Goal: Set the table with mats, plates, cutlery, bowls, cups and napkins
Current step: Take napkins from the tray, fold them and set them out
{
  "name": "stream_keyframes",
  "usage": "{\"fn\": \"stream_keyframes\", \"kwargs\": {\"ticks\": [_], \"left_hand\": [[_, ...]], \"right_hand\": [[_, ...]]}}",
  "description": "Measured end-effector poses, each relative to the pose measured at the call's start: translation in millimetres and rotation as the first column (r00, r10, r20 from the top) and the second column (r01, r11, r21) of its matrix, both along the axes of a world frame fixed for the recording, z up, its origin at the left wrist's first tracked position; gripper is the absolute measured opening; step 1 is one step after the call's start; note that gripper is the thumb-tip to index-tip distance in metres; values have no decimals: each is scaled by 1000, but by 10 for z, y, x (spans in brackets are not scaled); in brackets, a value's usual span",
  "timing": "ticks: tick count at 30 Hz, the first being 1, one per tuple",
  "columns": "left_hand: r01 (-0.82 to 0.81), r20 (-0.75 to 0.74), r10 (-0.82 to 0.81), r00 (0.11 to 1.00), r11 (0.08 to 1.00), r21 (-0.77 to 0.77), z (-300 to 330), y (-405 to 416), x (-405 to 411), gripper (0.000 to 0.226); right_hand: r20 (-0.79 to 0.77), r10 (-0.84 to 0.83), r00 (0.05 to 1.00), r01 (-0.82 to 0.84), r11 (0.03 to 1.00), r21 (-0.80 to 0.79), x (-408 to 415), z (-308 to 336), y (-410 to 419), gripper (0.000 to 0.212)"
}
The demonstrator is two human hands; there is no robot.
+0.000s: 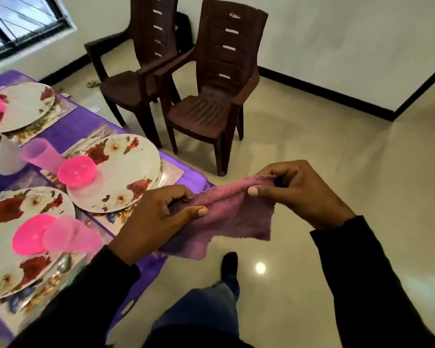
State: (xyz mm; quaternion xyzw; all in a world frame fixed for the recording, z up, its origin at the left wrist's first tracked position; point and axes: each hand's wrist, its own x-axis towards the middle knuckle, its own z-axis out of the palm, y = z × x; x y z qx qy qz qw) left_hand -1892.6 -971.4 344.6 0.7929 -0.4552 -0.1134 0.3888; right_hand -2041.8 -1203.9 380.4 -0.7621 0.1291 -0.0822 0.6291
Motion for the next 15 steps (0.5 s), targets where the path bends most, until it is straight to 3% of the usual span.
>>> {"fn": "stream_keyframes", "kwargs": {"ticks": [6,9,12,15], "left_hand": [[-203,-129,194,973,977,-62,-140,-821,320,26],[-228,-208,229,951,973,32,-214,-1230,627,33],[-216,-352,212,912,976,29,-266,-1661,952,29],[-147,-337,159,928,987,62,-392,-2131,1328,22]], "right_hand": [[54,-87,995,78,985,155,687,46,-871,13],[19,-69,997,67,992,112,1028,101,-1306,9],[14,-6,1000,6,1000,21,1320,185,-1755,11],[96,-66,993,67,998,-11,1671,286,-2207,10]]}}
